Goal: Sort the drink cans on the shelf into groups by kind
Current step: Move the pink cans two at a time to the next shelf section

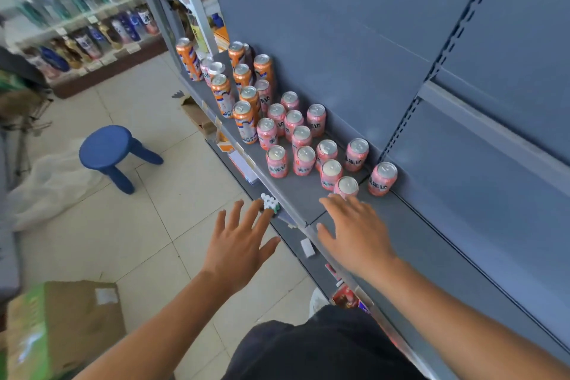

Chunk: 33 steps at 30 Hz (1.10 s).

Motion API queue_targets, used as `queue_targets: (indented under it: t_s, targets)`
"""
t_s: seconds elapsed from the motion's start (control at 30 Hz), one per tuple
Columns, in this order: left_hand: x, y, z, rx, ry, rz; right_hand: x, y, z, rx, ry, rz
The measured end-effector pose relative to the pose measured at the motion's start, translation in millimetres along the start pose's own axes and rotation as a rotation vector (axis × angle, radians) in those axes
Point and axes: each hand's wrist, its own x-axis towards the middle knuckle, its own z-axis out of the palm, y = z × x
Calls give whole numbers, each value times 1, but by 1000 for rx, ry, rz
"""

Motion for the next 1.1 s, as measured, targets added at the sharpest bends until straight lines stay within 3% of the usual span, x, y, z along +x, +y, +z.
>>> queue_targets:
  t_s: [0.37,0.73,0.93,1.1]
  targets:
    - [132,-37,13,24,-57,230,80,30,18,5,-60,181]
    - [249,-106,59,44,-81,500,134,11,54,91,-150,634]
    - [284,-130,84,62,-228,579,142,21,79,200,-161,906]
    - [302,-131,96,-191,-419,481,143,43,101,391,-109,1072]
